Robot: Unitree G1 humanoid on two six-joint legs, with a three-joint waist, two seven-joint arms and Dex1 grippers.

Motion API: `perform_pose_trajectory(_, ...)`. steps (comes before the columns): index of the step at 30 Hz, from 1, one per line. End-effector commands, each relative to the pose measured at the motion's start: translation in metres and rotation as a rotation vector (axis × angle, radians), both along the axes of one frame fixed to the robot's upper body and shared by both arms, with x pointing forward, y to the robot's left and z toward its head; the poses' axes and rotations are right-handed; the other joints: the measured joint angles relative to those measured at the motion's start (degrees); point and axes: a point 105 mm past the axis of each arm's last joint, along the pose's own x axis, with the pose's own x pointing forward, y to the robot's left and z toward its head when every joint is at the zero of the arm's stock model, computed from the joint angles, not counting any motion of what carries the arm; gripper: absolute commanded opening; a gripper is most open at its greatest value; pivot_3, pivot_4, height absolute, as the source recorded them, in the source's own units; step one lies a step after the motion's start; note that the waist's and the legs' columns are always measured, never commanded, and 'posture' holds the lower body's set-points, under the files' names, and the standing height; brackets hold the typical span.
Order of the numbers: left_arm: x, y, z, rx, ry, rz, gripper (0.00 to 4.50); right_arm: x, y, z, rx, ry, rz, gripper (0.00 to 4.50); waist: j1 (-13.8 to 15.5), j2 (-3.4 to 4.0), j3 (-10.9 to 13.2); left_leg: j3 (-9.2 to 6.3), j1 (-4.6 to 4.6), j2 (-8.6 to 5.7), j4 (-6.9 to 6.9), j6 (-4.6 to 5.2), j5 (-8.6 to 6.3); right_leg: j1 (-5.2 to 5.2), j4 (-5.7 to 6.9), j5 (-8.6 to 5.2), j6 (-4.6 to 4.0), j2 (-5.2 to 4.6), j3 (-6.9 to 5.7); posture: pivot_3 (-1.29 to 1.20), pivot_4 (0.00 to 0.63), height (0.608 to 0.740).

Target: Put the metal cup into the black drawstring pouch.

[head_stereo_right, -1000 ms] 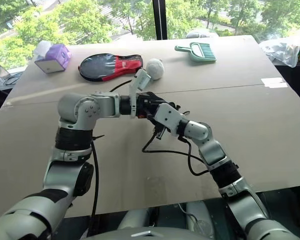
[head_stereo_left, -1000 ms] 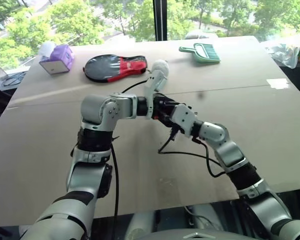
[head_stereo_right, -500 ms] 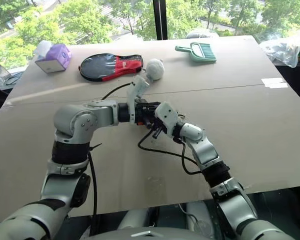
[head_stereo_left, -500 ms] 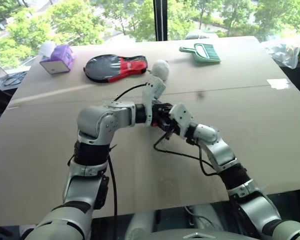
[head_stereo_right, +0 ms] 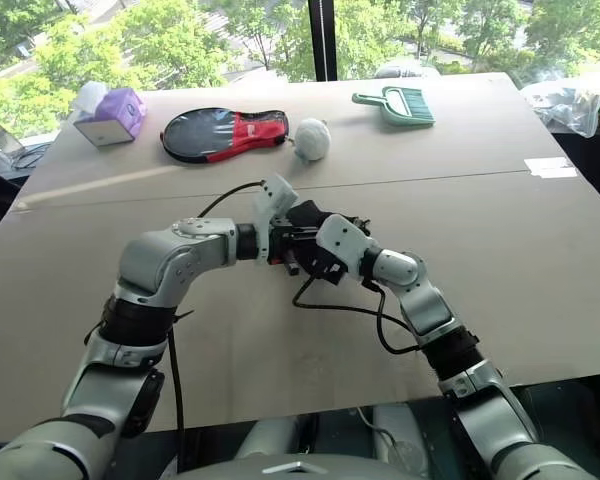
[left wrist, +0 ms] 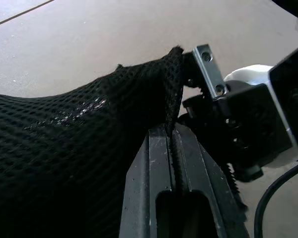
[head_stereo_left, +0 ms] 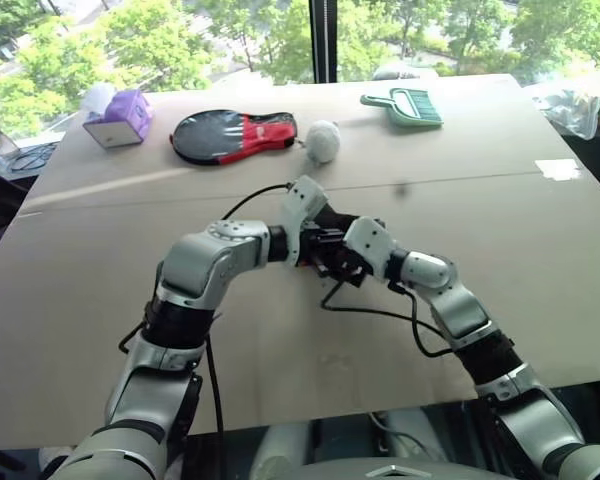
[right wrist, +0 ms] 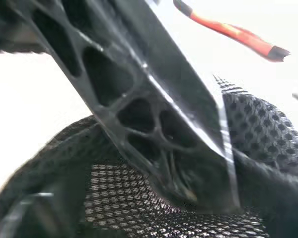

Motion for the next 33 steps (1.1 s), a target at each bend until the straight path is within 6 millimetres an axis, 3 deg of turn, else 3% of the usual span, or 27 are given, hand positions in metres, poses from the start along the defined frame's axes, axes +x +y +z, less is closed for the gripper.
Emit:
perform_pose_trajectory(1, 0.014, 0.015, 0.002, 0.013, -0.033, 0.073, 0.0, -0.019, -0.016, 0.039, 0.071, -0.037, 0.017, 4.38, 0.39, 0.0, 0.0, -0.01, -0.02, 0.0, 0.0, 0.0, 0.0, 0.0, -0.02, 0.0, 0.0, 0.0, -0.01, 0.0, 0.15, 0.74)
perform_pose_trajectory(6, 0.022, 0.017, 0.013, -0.007, -0.072, 0.058, 0.0, -0.04, -0.035, 0.033, -0.002, 0.019, 0.01, 4.45, 0.61, 0.0, 0.0, -0.02, 0.0, 0.0, -0.01, 0.0, 0.0, 0.0, -0.03, 0.0, 0.0, 0.01, -0.01, 0.0, 0.15, 0.74)
perform_pose_trajectory(9, 0.027, 0.016, 0.018, 0.007, -0.111, 0.043, 0.0, -0.047, -0.032, 0.025, 0.005, 0.061, 0.014, 4.45, 0.68, -0.01, 0.01, 0.0, 0.02, 0.01, -0.03, 0.0, 0.0, 0.0, -0.03, 0.0, 0.0, 0.03, 0.0, 0.0, 0.15, 0.74)
perform_pose_trajectory(10, 0.028, 0.013, 0.021, 0.01, -0.13, 0.029, 0.0, -0.051, -0.026, 0.03, 0.054, 0.07, 0.037, 4.45, 0.74, -0.02, 0.01, 0.0, 0.01, 0.01, -0.03, 0.0, 0.0, 0.0, -0.02, 0.0, 0.0, 0.02, -0.01, 0.0, 0.15, 0.74)
perform_pose_trajectory(12, 0.029, 0.011, 0.027, 0.007, -0.158, 0.012, 0.0, -0.046, -0.026, 0.038, 0.103, 0.064, -0.011, 4.45, 0.75, -0.03, 0.02, -0.01, -0.02, 0.01, -0.02, 0.0, 0.0, -0.01, -0.04, 0.0, 0.0, 0.02, -0.02, 0.0, 0.15, 0.74)
perform_pose_trajectory(14, 0.031, 0.013, 0.031, 0.01, -0.172, 0.01, 0.0, -0.039, -0.032, 0.033, 0.055, 0.047, -0.066, 4.45, 0.77, -0.03, 0.02, 0.0, -0.05, 0.0, 0.0, 0.0, 0.0, -0.04, -0.04, 0.0, 0.0, 0.0, 0.0, 0.0, 0.15, 0.74)
perform_pose_trajectory(17, 0.032, 0.022, 0.039, 0.025, -0.208, -0.008, 0.0, -0.01, -0.061, 0.018, -0.063, -0.022, -0.277, 4.45, 0.8, -0.03, 0.02, 0.0, -0.05, -0.04, 0.02, 0.01, 0.0, -0.02, -0.07, 0.0, 0.0, -0.04, -0.01, 0.0, 0.15, 0.74)
perform_pose_trajectory(19, 0.03, 0.026, 0.043, 0.041, -0.231, -0.032, 0.0, 0.0, -0.067, 0.015, -0.097, -0.055, -0.316, 4.45, 0.75, -0.03, 0.02, 0.01, -0.03, -0.03, -0.02, 0.0, 0.0, -0.05, -0.04, 0.0, 0.0, -0.02, -0.01, 0.0, 0.15, 0.74)
perform_pose_trajectory(25, 0.029, 0.031, 0.05, 0.058, -0.26, -0.041, 0.0, 0.028, -0.053, 0.004, -0.055, -0.063, -0.35, 4.45, 0.46, -0.03, 0.02, 0.1, -0.03, 0.01, -0.07, -0.01, 0.0, -0.12, -0.01, 0.0, -0.01, 0.03, 0.07, 0.0, 0.15, 0.74)
perform_pose_trajectory(29, 0.028, 0.032, 0.052, 0.058, -0.266, -0.035, 0.0, 0.033, -0.034, 0.007, 0.068, -0.023, -0.313, 4.45, 0.57, -0.03, 0.02, 0.06, -0.07, 0.01, -0.07, 0.0, 0.0, -0.12, -0.04, 0.0, 0.0, 0.02, 0.03, 0.0, 0.15, 0.74)
perform_pose_trajectory(33, 0.027, 0.034, 0.054, 0.055, -0.269, -0.019, 0.0, 0.038, -0.031, -0.005, 0.015, -0.014, -0.314, 4.45, 0.54, -0.03, 0.02, 0.04, -0.14, 0.0, -0.02, 0.0, 0.0, -0.15, -0.06, 0.0, 0.0, 0.01, 0.0, 0.0, 0.15, 0.74)
